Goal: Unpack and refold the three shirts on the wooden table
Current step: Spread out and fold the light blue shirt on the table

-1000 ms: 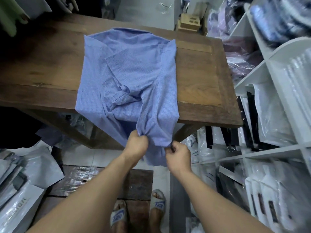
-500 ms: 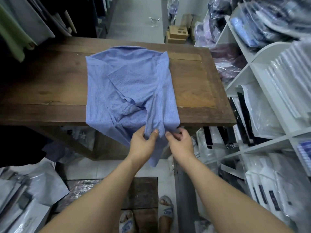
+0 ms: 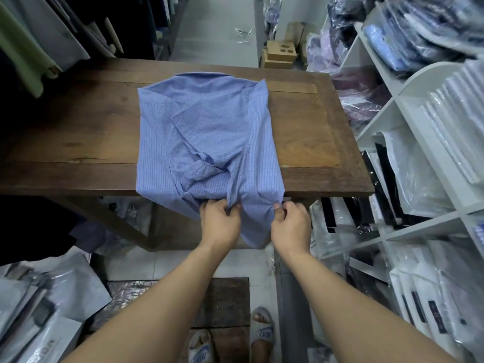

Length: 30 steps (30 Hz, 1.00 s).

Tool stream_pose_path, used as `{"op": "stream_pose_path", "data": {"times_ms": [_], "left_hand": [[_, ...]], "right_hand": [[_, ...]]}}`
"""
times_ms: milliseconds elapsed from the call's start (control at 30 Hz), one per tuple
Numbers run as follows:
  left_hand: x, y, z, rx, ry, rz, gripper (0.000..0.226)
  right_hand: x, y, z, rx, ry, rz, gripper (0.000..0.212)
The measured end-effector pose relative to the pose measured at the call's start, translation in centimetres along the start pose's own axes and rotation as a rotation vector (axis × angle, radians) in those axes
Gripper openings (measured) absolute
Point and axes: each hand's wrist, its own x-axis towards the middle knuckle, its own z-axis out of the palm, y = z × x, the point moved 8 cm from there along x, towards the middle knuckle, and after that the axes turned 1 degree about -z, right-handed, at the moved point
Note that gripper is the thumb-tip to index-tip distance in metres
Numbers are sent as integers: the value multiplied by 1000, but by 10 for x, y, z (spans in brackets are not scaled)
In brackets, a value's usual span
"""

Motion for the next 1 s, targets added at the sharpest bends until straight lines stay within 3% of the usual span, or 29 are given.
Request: {"op": "stream_pose_path", "data": {"times_ms": [100,233,367,467,667,767,867,1000], "left_hand": [[-1,3,-2,-12,19,-40,27],[-2,6,-3,2,39,-86,22],[-3,6,-5,3,68,-113,28],[-1,-1,-10,13,121,-141,42],[-3,-10,-13,69,170,-143,28],[-22,-29,-22,134,311,-161,36],[-36,-77,-42,7,494,-316,28],[-27,-132,-63,-104,598,-502,9]], "right_hand": [[0,5,5,-20,-68,-16,24],[-4,-1,10,183,-161,28,15],[-4,-7,6,345,-129,130,37],[-2,-4,8,380,-113,122,42],[-8,7,35,395,-344,120,11],[-8,14,45,390,-363,150,10],[-9,19,55,428,-392,201,12],[-9,30,76,464,-428,265,14]]}}
